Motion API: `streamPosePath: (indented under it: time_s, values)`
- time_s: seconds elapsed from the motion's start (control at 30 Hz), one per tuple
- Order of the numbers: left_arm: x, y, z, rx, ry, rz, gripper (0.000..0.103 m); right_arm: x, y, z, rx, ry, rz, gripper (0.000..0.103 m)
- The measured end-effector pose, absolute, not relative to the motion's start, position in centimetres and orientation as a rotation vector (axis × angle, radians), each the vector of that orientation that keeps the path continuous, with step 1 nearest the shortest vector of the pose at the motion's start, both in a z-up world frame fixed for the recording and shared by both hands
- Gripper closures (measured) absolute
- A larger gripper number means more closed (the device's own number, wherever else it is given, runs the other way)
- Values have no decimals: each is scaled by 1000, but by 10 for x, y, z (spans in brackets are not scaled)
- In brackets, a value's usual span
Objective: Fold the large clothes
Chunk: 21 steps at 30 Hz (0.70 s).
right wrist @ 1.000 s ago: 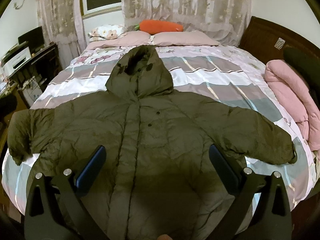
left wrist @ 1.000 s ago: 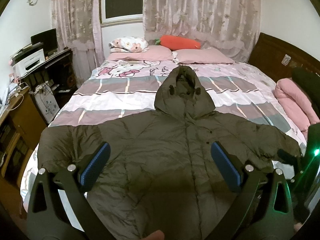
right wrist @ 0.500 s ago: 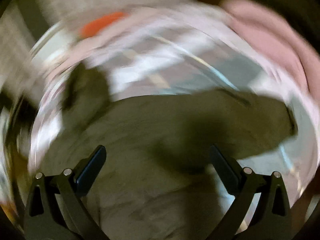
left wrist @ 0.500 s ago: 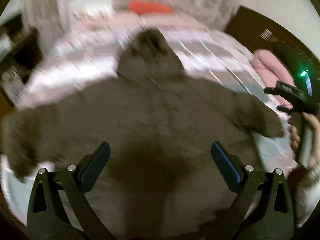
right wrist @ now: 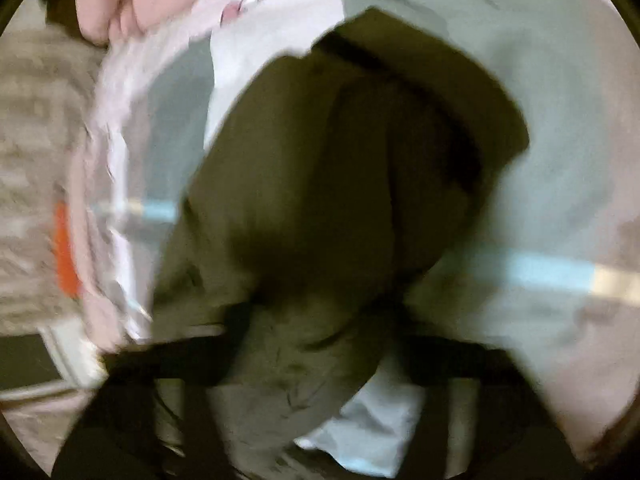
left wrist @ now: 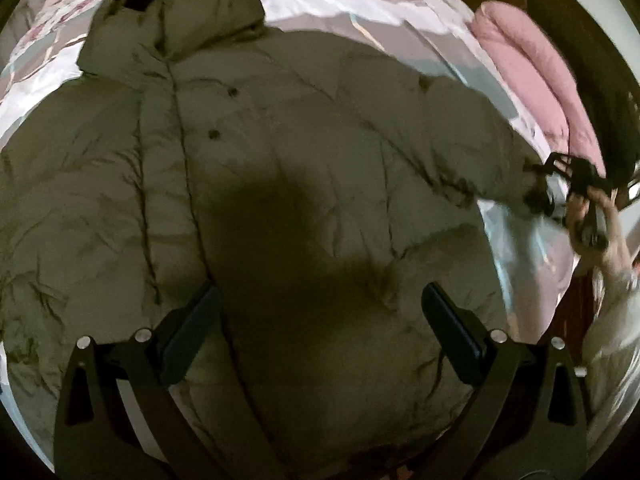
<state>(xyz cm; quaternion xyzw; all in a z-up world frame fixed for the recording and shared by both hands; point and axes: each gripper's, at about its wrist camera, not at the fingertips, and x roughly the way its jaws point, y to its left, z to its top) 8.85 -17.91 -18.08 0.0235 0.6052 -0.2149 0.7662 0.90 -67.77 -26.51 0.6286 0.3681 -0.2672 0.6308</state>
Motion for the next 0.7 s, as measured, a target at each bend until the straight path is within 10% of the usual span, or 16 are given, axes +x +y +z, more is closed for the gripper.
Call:
streamPosePath:
  time_s: [0.2, 0.23, 0.27, 0.3, 0.63, 0.7]
  values:
    - [91, -173, -196, 60, 1356, -442, 2, 57, -668, -179, 1113, 593, -402, 90]
    - [92, -168, -196, 50, 1364, -433, 2, 62, -669, -176, 1075, 634, -451, 72]
    - [93, -163, -195, 34, 1369, -425, 2, 63, -664, -180, 1058, 689, -530, 23]
    - [92, -160, -193, 20, 1368, -424, 2, 59, -666, -186, 1062, 734, -614, 2]
    - [102, -112, -162, -100, 1281, -340, 2, 7, -686, -260, 1525, 725, -659, 4]
    - [105, -106, -165, -123, 1297, -319, 2, 17, -682, -262, 1521, 719, -597, 27]
